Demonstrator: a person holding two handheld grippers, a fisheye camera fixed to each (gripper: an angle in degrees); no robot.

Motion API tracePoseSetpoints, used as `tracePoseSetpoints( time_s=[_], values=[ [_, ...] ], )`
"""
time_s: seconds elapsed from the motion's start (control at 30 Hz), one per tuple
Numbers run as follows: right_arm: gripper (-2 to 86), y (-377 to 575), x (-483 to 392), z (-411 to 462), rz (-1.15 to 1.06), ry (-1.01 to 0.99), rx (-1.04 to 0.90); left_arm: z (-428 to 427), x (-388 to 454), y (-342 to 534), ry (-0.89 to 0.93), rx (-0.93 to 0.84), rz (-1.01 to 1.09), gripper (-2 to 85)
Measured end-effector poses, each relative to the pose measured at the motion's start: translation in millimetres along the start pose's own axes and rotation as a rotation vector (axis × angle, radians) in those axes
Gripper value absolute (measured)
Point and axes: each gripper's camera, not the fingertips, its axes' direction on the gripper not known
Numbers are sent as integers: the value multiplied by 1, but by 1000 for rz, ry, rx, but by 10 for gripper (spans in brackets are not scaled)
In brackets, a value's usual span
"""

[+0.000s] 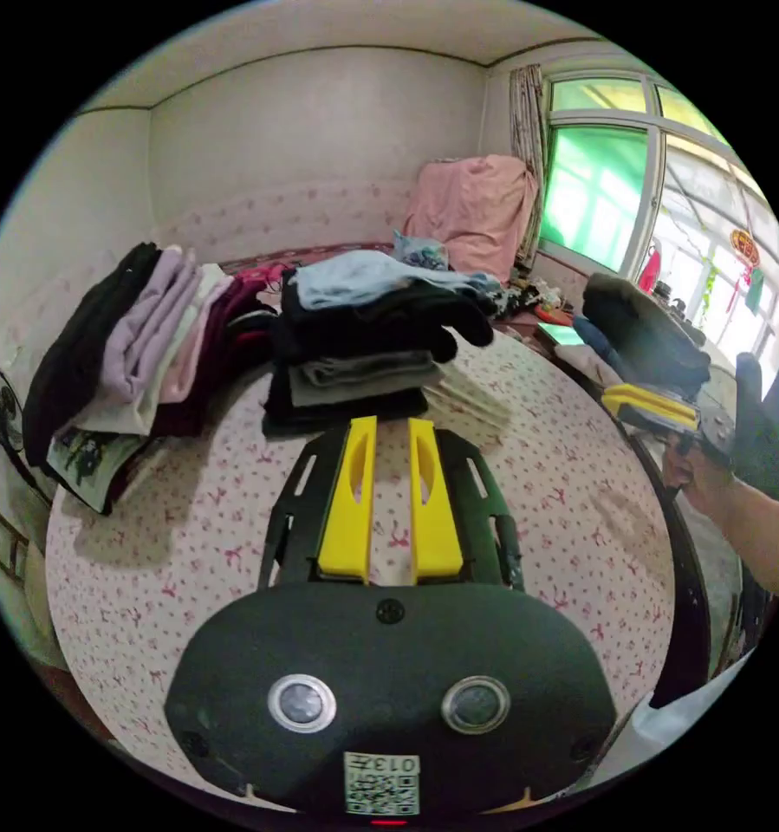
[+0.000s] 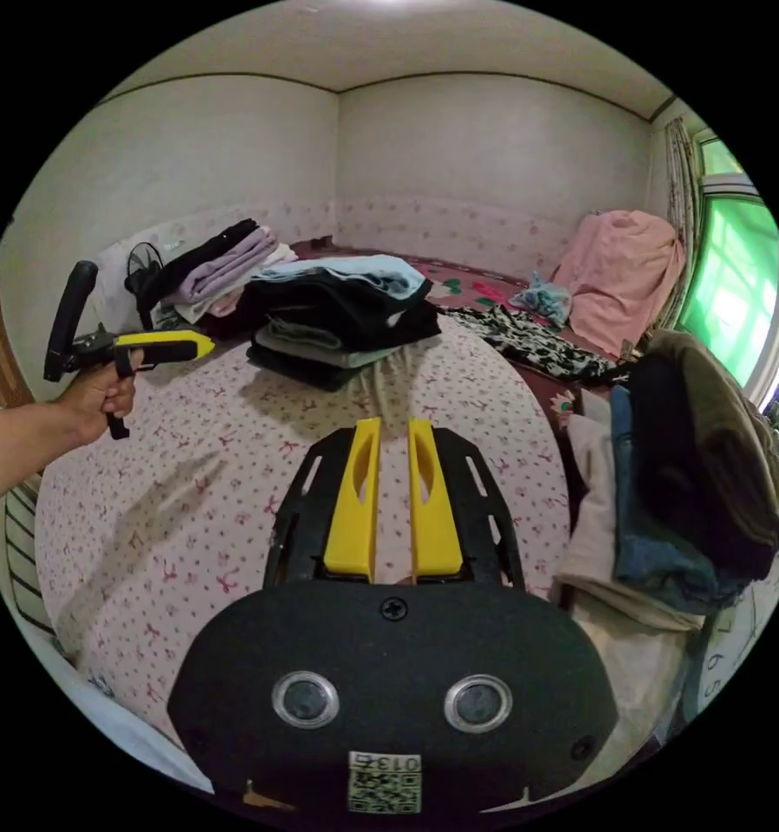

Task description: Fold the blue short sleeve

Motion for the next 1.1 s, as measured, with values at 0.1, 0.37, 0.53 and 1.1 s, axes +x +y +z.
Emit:
tracePoseSetpoints(
  time_s=[0.1,0.37,0.53,1.1],
  values=[
    [77,-38,-30,27,41,-49,37,-5,-39,-33,-34,74,52,82],
    [81,-130,-67,93,221,20,95,35,-81,-69,74,23,163,102],
    [18,-142,-106,109,185,0,-29,37,-109,-37,107,9,176,26],
    [5,48,-348,57,53,-325,-290,-77,-147,252,404,-258,198,5]
  ],
)
